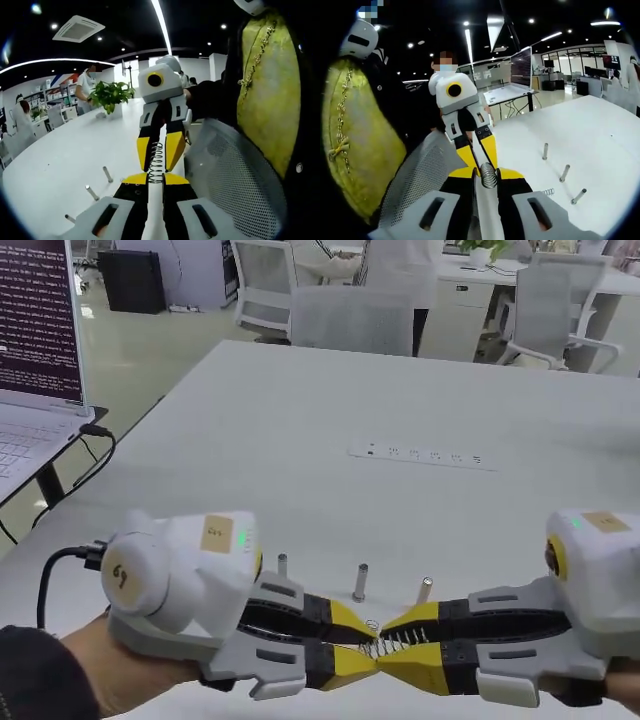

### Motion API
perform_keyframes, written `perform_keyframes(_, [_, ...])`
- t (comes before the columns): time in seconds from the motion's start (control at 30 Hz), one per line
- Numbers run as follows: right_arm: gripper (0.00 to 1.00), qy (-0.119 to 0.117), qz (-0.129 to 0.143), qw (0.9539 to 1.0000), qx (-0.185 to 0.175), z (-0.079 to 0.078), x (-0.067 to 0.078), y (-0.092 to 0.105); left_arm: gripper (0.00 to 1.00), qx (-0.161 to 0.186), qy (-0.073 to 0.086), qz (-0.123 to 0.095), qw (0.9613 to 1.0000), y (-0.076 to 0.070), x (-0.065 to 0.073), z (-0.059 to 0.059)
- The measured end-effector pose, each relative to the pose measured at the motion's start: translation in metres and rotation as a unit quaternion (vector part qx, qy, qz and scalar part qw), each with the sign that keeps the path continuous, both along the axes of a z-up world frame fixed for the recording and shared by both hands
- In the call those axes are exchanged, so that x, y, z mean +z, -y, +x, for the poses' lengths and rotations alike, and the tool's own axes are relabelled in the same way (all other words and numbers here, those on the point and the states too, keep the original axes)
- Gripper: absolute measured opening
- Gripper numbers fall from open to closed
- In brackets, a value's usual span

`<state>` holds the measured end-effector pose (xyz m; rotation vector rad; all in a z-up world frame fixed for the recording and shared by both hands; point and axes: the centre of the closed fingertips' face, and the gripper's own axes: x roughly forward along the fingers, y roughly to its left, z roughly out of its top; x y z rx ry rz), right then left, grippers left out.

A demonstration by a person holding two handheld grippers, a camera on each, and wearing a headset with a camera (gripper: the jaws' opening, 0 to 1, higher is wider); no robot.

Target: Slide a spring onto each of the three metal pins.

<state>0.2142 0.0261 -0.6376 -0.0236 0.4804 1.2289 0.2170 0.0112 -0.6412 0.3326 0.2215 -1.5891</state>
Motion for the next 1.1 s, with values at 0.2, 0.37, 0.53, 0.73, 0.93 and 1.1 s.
perform_keyframes(0.2, [0.13, -0.023, 0.01, 0.9997, -0.009, 0.0007, 0.001, 0.0014, 0.02, -0.002, 0.004, -0.001, 1.0, 0.0005, 0.0006, -0.0008])
perform_keyframes(0.37, [0.1, -0.028, 0.009, 0.9995, -0.011, -0.0005, 0.0004, 0.0008, 0.02, -0.003, 0.007, 0.001, 1.0, 0.0005, 0.0008, -0.0014])
perform_keyframes(0.53, [0.1, -0.035, 0.01, 0.9992, -0.013, -0.0019, 0.0012, 0.0, 0.02, -0.001, 0.008, -0.001, 1.0, 0.0008, 0.0016, -0.0019])
perform_keyframes(0.73, [0.09, -0.042, 0.004, 0.999, -0.014, -0.0033, 0.0011, -0.0006, 0.02, 0.001, 0.01, -0.001, 0.9999, 0.0013, 0.0008, -0.0021])
perform_keyframes(0.93, [0.08, -0.042, -0.008, 0.999, -0.014, -0.0036, 0.0017, -0.001, 0.02, 0.005, 0.007, 0.0, 1.0, 0.0026, -0.0008, -0.0026])
perform_keyframes(1.1, [0.08, -0.042, -0.022, 0.9988, -0.012, -0.0028, 0.0003, 0.0007, 0.03, 0.005, 0.011, 0.004, 0.9999, 0.0043, -0.0029, -0.003])
